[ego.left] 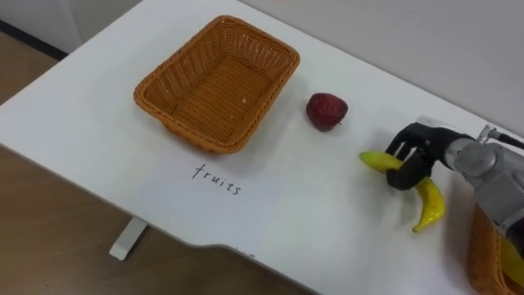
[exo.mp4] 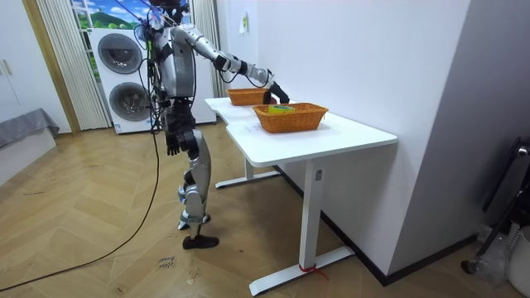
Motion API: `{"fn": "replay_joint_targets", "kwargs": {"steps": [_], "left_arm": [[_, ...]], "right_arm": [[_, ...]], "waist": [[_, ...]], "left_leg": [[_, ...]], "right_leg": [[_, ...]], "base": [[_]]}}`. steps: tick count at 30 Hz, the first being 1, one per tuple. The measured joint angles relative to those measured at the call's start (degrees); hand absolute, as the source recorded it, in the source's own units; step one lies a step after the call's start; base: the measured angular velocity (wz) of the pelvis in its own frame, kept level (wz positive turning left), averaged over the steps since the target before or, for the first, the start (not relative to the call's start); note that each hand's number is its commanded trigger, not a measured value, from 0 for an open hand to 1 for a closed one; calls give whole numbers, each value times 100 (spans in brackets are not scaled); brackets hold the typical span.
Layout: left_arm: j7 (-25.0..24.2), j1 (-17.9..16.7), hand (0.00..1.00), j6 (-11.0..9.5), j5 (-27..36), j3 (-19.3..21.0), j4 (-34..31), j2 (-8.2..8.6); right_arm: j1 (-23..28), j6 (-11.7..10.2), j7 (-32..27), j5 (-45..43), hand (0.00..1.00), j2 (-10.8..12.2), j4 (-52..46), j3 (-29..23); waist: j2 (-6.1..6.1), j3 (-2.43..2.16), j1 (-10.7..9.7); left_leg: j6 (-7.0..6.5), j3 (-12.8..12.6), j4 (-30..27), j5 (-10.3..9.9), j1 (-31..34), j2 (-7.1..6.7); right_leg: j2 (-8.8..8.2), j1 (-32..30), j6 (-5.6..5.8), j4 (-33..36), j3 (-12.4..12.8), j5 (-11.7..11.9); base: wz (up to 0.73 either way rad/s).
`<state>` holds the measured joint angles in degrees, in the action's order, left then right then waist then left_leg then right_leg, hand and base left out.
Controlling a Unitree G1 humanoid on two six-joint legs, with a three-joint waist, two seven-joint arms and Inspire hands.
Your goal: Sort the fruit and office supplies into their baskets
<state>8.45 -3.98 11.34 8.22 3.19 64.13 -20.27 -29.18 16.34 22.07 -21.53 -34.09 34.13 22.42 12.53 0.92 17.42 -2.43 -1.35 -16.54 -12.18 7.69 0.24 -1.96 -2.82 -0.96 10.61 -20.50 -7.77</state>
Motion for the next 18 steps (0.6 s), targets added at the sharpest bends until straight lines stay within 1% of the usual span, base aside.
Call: {"fn": "replay_joint_targets", "kwargs": {"steps": [4, 7, 9, 12, 14, 15, 18], "left_arm": [[20, -29, 0, -12, 1, -5, 4, 1], [108, -61, 0, -54, 5, -3, 4, 1], [111, -77, 0, -65, 7, -2, 6, 4], [115, -125, 0, -89, 8, 13, 7, 7], [145, -178, 0, -108, 8, 13, 5, 20], [173, -194, 0, -121, 7, 13, -1, 30], [217, -261, 0, -146, 13, 41, -20, 41]], "right_arm": [[89, -10, 46, 32, 100, -1, -178, -1], [105, -43, 61, 211, 100, -1, -188, -1], [119, -75, 65, 312, 100, 0, -211, -3], [248, -131, 106, 309, 100, 1, -596, -7], [268, -151, 147, 310, 100, 1, -692, -8], [267, -140, 172, 320, 100, -2, -799, -9], [254, -149, 196, 502, 100, -13, -1115, -19]], "waist": [[-4, 2, 1], [-23, 10, 1], [-57, 29, -9], [-126, 18, -49], [-136, 11, -55], [-101, -17, -65], [-72, -42, -165]], "left_leg": [[6, -2, -4, 6, -9, 3], [7, -2, -4, 6, -41, 5], [7, -1, 2, 6, -83, 3], [10, 3, 55, 11, -133, -4], [17, 2, 115, 32, -175, -9], [24, 0, 140, 38, -197, -9], [31, -5, 217, 73, -240, -1]], "right_leg": [[2, 10, -8, -2, 0, 5], [1, 46, -9, -8, -7, 6], [3, 82, -9, -9, -1, 6], [1, 137, -8, -12, 10, 6], [-1, 147, -8, -12, 42, 6], [0, 151, -8, -12, 46, 6], [-2, 160, -8, -12, 39, 6]], "base": [[0], [0], [0], [0], [0], [0], [1]]}}
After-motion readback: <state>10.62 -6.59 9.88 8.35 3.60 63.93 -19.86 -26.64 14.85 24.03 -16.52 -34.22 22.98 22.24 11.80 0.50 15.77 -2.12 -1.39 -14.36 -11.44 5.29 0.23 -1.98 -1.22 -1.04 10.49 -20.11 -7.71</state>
